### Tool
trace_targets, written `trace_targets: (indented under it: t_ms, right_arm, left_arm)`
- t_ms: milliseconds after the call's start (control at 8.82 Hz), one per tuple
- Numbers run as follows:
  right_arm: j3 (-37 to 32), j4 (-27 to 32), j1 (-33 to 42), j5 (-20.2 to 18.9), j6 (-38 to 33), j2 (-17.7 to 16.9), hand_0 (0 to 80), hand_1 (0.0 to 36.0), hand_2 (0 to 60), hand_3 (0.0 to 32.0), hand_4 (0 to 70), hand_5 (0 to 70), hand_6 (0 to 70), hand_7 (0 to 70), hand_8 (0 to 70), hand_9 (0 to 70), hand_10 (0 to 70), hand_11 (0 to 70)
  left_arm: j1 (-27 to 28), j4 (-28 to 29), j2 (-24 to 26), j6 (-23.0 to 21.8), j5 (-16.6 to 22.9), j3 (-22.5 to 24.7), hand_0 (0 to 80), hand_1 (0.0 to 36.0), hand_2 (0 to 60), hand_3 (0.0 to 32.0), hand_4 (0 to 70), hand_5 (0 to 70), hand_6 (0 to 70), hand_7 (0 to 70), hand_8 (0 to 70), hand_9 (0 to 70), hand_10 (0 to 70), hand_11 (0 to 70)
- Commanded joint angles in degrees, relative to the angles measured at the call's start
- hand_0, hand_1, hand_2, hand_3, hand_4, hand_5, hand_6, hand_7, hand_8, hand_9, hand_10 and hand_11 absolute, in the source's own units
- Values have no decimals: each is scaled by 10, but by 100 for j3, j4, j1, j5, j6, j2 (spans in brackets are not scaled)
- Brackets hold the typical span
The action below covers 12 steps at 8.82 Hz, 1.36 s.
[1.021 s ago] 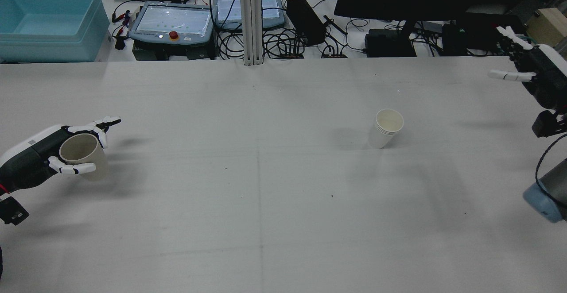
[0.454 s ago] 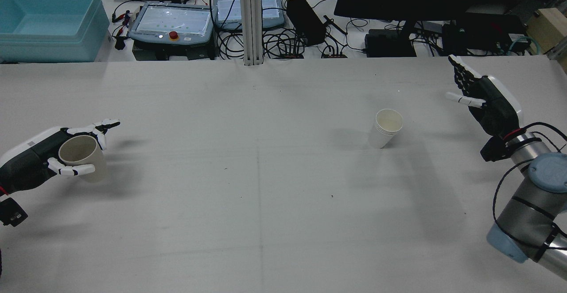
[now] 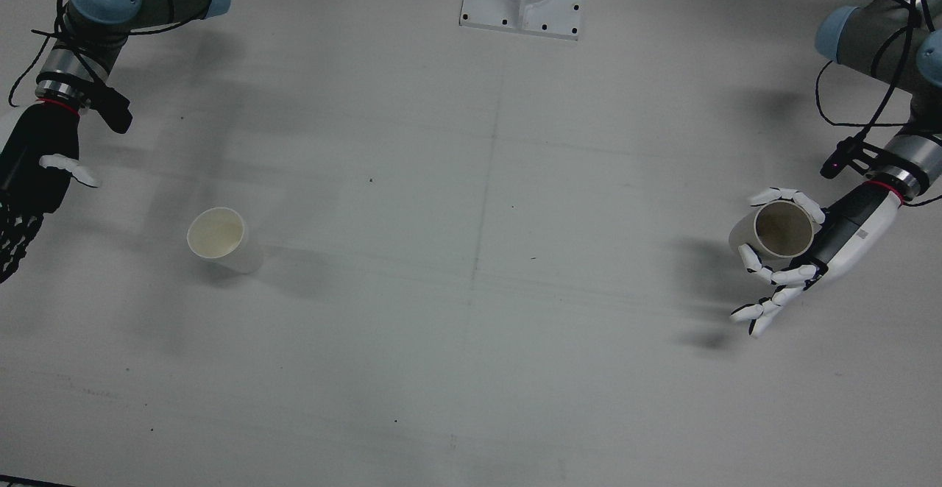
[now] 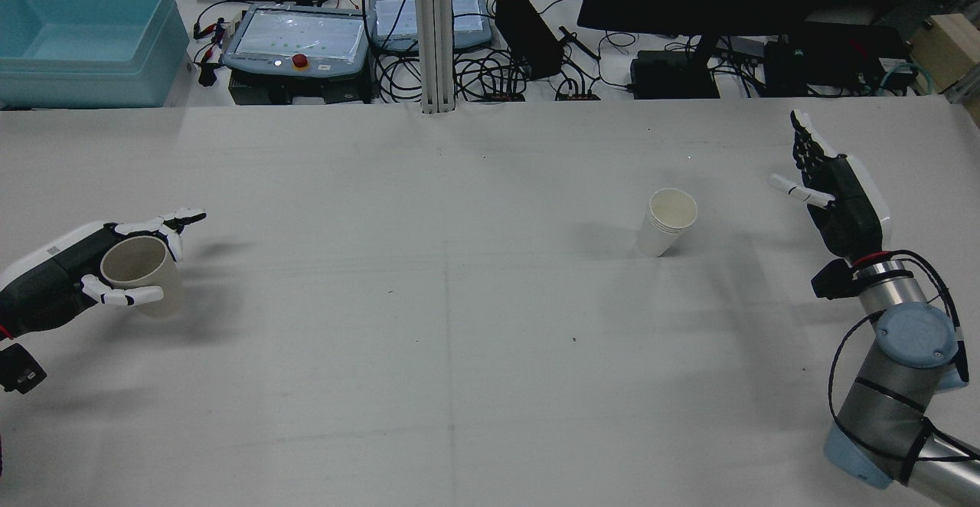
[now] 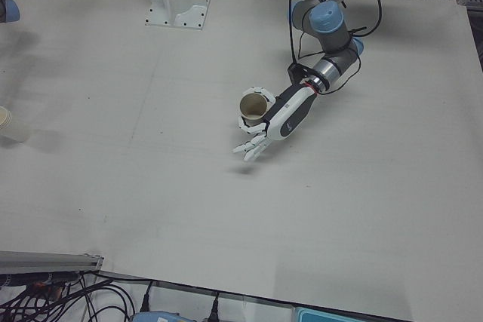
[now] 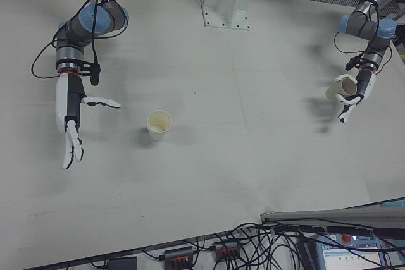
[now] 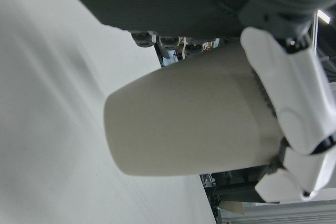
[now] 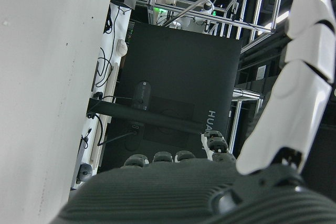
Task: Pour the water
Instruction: 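Move the right hand in toward the standing white cup, then wrap the right hand fingers around the standing white cup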
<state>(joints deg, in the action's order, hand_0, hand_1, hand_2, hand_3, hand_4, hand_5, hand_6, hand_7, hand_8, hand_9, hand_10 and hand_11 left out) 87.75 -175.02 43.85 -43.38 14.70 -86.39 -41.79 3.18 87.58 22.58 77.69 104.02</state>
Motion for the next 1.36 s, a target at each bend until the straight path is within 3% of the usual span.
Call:
trace_targets:
  t_ms: [0, 227, 794, 1247]
  right_arm:
    - [-145, 100, -342, 155, -37, 158, 463, 147, 132, 0, 0, 0, 0, 0, 0, 0, 0, 0]
    - [66, 82, -543, 137, -20, 87, 470, 160, 132, 0, 0, 0, 0, 0, 0, 0, 0, 0]
    - [93, 3, -852, 137, 42, 105, 605, 284, 101, 0, 0, 0, 0, 0, 0, 0, 0, 8]
    - [49, -6, -957, 137, 348, 149, 578, 270, 130, 0, 0, 0, 0, 0, 0, 0, 0, 0]
  left_arm:
    - [-22, -2, -12, -8, 0, 39, 460, 243, 600, 0, 551, 514, 84, 145, 30, 25, 17, 31]
    - [-22, -2, -21, -8, 0, 48, 463, 245, 600, 0, 553, 516, 85, 145, 29, 24, 16, 30]
    - [-22, -2, -21, -17, 0, 48, 461, 250, 600, 0, 551, 518, 82, 144, 28, 24, 16, 29]
    - [4, -2, -12, -17, 0, -30, 459, 254, 600, 0, 551, 518, 85, 143, 29, 26, 17, 31]
